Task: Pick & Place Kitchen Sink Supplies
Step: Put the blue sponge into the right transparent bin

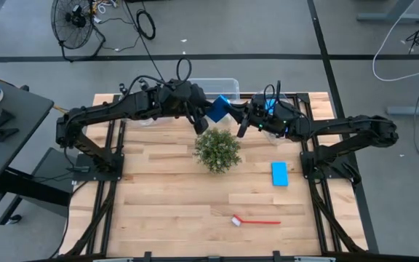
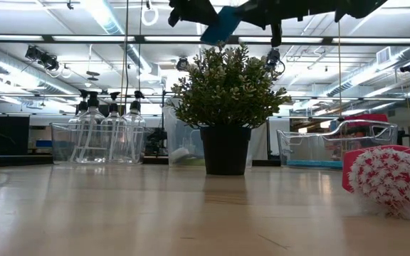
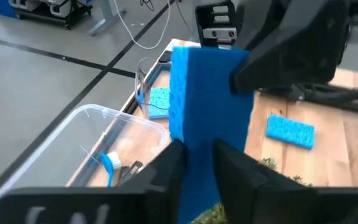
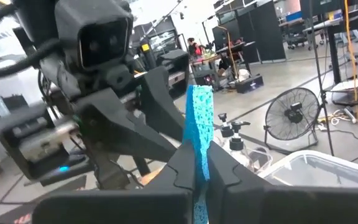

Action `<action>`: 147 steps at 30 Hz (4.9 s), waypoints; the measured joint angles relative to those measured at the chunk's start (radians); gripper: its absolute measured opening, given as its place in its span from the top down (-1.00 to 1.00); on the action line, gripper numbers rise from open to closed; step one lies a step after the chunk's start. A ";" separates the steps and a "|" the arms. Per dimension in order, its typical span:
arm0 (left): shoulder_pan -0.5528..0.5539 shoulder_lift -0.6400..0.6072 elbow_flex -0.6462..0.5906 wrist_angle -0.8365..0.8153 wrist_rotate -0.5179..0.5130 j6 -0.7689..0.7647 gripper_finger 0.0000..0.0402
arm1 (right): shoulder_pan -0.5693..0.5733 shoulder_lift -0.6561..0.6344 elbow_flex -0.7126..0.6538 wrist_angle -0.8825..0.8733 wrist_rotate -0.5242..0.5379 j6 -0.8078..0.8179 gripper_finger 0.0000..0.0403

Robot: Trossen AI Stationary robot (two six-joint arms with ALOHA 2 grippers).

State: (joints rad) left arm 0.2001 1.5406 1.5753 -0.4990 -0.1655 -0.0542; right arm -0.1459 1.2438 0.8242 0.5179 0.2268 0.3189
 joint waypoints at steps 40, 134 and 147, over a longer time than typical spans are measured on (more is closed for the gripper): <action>0.100 0.000 0.000 -0.008 -0.041 -0.162 -0.23 | -0.244 -0.270 0.000 -0.865 0.310 -0.098 0.95; 0.099 0.000 0.001 -0.007 -0.057 -0.222 -0.23 | -0.060 -0.314 0.216 -1.861 -0.516 -0.254 -0.17; 0.099 -0.001 0.001 -0.007 -0.018 -0.220 -0.23 | 0.143 -0.315 -0.045 -1.661 -0.533 0.136 -0.17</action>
State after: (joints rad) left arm 0.2989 1.5398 1.5761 -0.5060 -0.1832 -0.2737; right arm -0.0024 0.9291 0.7789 -1.1434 -0.3058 0.4554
